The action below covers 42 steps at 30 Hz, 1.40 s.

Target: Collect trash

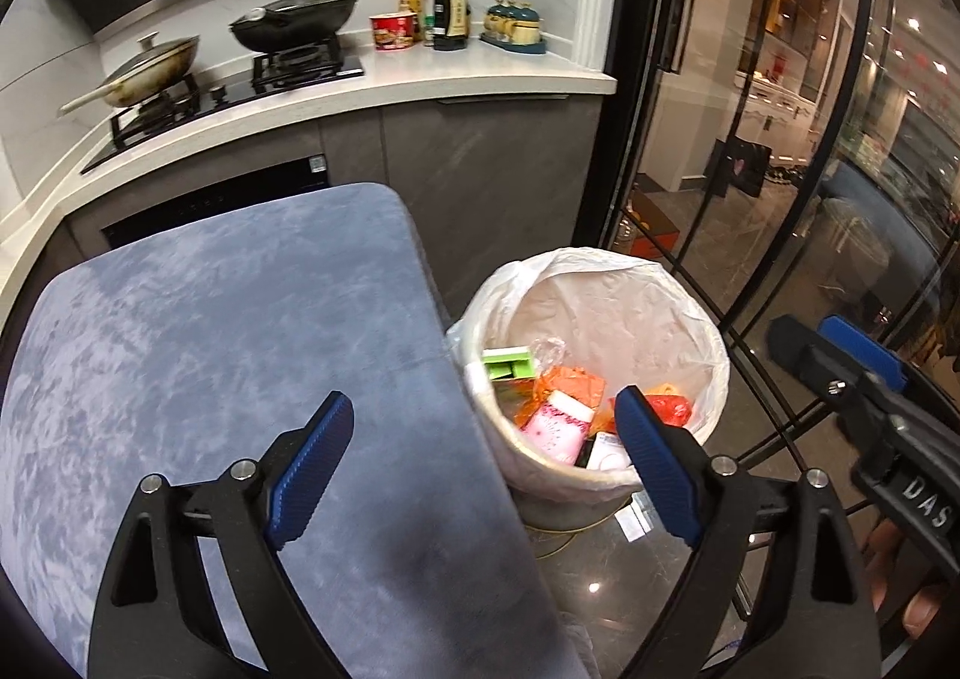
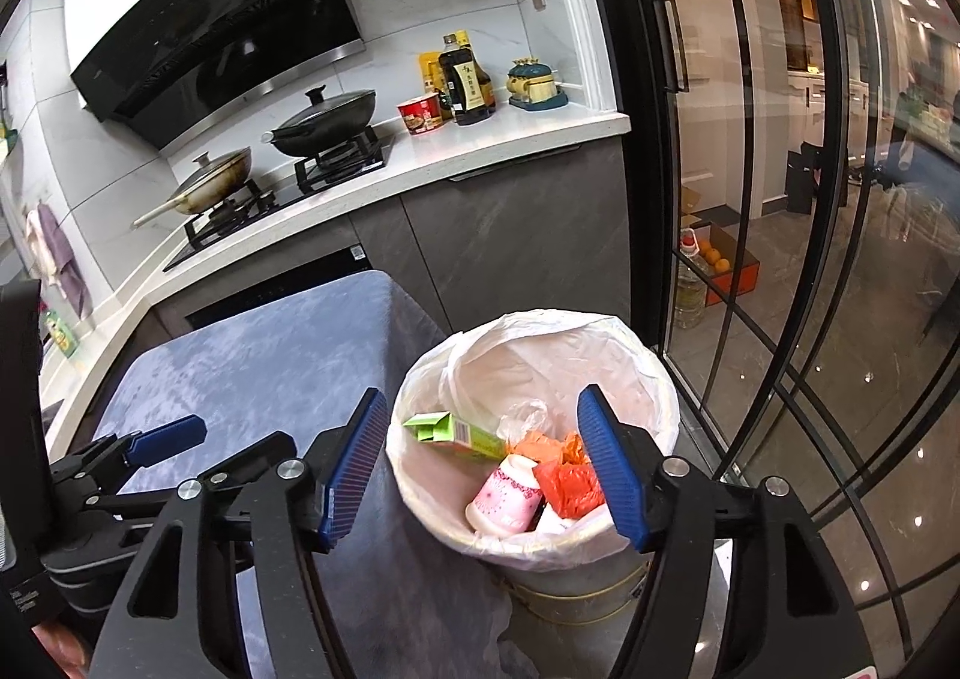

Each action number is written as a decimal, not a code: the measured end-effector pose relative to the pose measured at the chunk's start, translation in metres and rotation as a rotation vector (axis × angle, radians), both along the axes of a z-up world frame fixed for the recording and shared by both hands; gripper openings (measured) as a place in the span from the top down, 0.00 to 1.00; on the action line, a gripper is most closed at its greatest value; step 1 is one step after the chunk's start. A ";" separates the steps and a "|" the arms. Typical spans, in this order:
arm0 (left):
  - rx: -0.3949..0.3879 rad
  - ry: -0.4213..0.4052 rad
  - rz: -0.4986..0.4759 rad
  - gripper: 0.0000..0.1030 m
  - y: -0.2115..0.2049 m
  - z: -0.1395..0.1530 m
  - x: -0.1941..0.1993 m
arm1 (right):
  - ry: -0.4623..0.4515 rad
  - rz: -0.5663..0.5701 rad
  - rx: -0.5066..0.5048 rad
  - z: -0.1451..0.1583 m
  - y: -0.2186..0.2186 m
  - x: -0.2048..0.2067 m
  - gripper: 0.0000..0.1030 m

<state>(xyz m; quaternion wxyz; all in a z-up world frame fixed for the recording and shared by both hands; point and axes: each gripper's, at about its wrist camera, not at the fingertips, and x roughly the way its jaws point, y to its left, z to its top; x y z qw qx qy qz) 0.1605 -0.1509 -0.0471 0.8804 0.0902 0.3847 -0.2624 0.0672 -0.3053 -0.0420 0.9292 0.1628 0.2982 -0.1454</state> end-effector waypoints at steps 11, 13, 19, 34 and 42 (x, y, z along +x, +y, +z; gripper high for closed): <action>0.005 -0.003 0.097 0.15 0.043 0.001 -0.015 | 0.042 0.005 -0.027 -0.001 0.017 -0.025 0.31; 0.012 -0.004 0.110 0.14 0.049 0.001 -0.017 | 0.060 0.000 -0.038 -0.004 0.020 -0.028 0.24; 0.028 -0.010 0.137 0.11 0.063 0.000 -0.025 | 0.073 -0.009 -0.054 -0.007 0.026 -0.042 0.18; 0.075 -0.020 0.148 0.11 0.073 -0.003 -0.050 | 0.123 0.024 -0.110 -0.008 0.044 -0.049 0.15; 0.083 0.002 0.149 0.08 0.072 -0.008 -0.059 | 0.134 0.023 -0.190 -0.004 0.055 -0.053 0.06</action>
